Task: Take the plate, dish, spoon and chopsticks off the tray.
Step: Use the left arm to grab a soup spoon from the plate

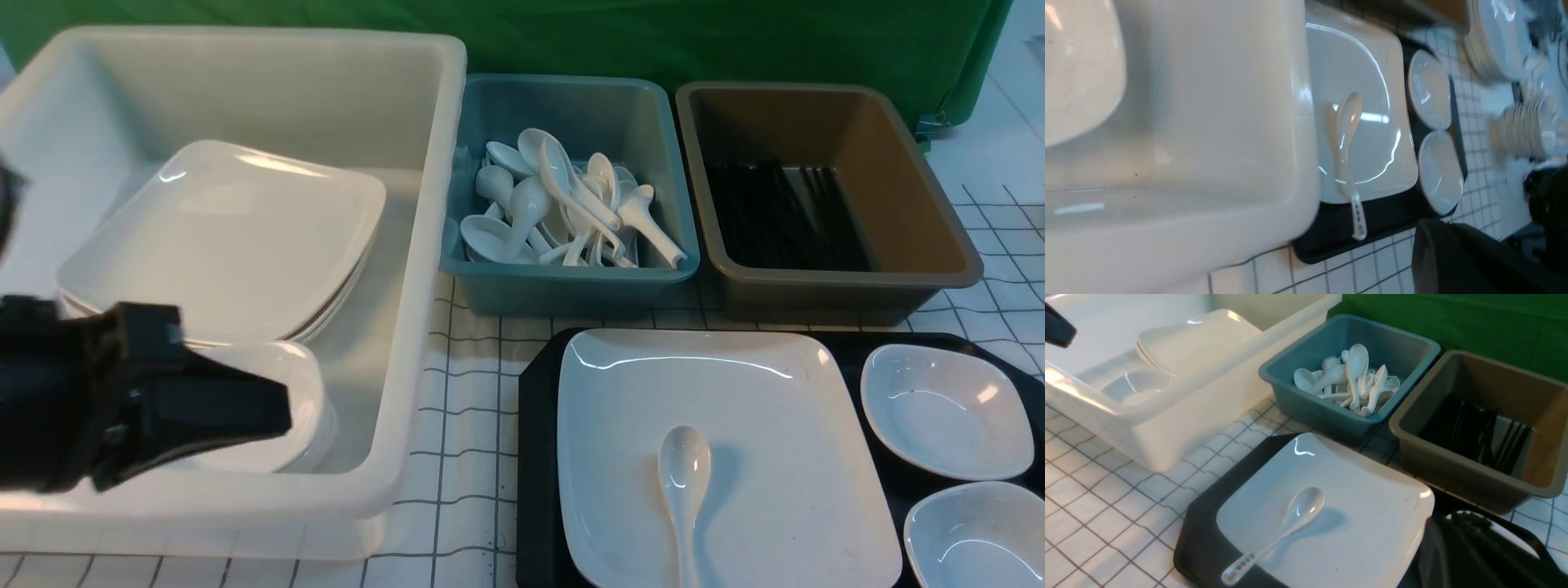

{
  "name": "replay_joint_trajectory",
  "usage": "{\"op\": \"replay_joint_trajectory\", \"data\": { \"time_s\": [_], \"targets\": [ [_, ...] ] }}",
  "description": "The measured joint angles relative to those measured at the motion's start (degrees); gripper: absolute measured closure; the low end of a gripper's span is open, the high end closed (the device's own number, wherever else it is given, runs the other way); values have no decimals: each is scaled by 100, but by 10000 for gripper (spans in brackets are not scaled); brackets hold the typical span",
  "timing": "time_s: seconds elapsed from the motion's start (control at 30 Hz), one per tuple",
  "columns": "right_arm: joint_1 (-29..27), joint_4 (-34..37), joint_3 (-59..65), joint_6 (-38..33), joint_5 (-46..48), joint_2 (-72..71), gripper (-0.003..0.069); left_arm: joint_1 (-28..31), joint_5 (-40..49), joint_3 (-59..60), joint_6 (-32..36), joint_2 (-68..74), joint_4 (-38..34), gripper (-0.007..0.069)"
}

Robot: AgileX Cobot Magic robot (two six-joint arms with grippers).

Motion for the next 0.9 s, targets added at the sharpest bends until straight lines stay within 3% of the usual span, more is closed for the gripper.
{"op": "replay_joint_trajectory", "data": {
  "time_s": [0.2, 0.37, 0.43, 0.5, 0.53, 0.57, 0.77, 0.9],
  "targets": [
    [0, 1, 218, 4, -95, 0, 609, -292, 133, -251, 113, 1963, 198, 603],
    [0, 2, 327, 19, -117, -5, 605, -1735, -497, -906, -138, 2788, 304, 599],
    [0, -4, 346, 30, -154, -5, 599, -2775, -888, -1512, -675, 3131, 945, 595],
    [0, -4, 346, 29, -176, -5, 597, -3108, -918, -1841, -971, 3299, 1383, 594],
    [0, -4, 346, 37, -215, -5, 593, -3625, -792, -2363, -1368, 3543, 2160, 588],
    [0, -4, 346, 44, -230, -5, 591, -3820, -629, -2589, -1637, 3645, 2501, 583],
    [0, -4, 346, 146, -272, -5, 588, -4577, 220, -3638, -2690, 4143, 4072, 545],
    [0, -4, 346, 156, -275, -5, 584, -4602, 258, -3821, -2790, 4218, 4154, 523]
  ]
}}
